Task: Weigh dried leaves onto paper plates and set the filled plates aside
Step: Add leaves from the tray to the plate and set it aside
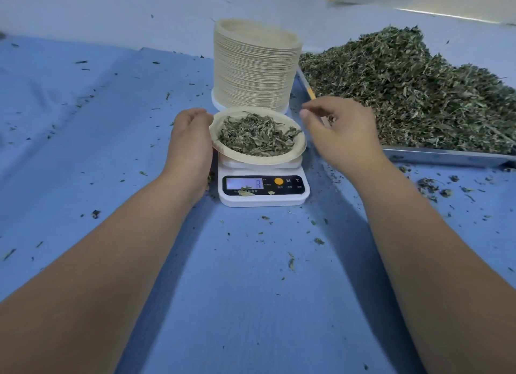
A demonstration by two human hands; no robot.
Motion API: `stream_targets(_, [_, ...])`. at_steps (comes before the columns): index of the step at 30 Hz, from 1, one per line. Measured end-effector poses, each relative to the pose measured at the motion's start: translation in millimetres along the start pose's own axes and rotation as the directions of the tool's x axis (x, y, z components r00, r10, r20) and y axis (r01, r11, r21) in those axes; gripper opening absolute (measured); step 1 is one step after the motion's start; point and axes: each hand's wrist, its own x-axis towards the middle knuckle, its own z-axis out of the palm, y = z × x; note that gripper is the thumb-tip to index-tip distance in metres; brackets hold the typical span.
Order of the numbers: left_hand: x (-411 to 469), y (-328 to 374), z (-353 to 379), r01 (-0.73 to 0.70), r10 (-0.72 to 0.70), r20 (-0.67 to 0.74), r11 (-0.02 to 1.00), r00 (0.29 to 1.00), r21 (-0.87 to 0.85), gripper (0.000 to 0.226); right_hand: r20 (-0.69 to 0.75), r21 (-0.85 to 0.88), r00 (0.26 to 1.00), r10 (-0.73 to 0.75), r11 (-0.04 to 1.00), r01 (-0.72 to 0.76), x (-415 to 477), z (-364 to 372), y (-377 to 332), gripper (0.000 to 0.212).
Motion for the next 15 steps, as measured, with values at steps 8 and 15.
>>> stream_targets(8, [1.4,-3.0,0.8,-0.006,0.005,0.013,1.0,1.0,0.028,0.052,0.375,-0.096,0.927,-0.013,0.994,0.053,8.0,20.0,-50.9,0.049])
stream_targets(15, [-1.5,-1.5,1.4,0.028,-0.027,-0.006,0.999,1.0,0.047,0.053,0.278,-0.033,0.957,-0.079,0.995,0.092,8.3,34.5,-54.2,0.014])
